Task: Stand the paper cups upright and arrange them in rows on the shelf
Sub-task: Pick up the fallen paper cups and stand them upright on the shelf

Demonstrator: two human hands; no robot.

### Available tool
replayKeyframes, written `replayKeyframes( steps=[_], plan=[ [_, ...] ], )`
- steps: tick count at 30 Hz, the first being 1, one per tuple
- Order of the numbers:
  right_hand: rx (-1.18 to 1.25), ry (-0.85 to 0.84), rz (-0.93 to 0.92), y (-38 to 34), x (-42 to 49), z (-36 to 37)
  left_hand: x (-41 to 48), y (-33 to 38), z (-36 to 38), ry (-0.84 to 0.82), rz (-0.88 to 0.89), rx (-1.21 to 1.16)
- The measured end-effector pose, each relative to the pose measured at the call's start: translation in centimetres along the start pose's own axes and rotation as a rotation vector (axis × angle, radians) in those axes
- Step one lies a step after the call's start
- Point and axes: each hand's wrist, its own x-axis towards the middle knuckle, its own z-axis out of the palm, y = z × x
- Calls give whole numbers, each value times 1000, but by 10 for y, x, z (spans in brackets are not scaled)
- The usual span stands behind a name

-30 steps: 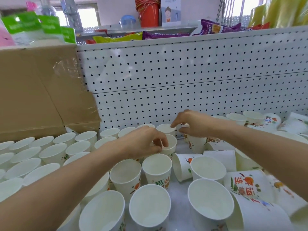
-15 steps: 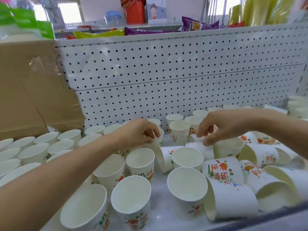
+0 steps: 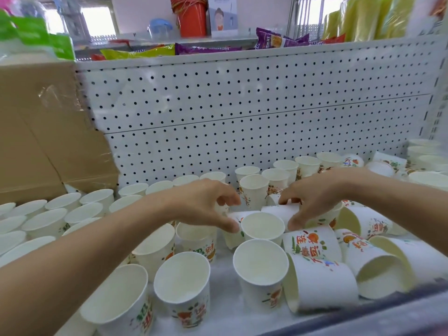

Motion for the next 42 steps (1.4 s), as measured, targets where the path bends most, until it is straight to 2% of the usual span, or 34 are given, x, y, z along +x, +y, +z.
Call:
replayKeyframes(
  steps=[4,10,16,19,22,31,42],
  plan=[
    [-40,-8,35,-1,6,5,10,10,6,-66,-49,134],
    [5,-34,29,6,10,14,20,17,13,-173,-140,176],
    [147,122,34,17,6,10,19,16,9,-43,-144,134],
    [190,261,-31,21,4,2,14,11,-1,38,-154,54],
    [197,324,-87,18,3,-7,9,8,-8,63,-165,28],
    [-118,251,-134,-11,18,-12,17,18,5,99,-116,200],
    [90,247,-180,3,3,-8,10,12,4,43,-121,158]
  ],
)
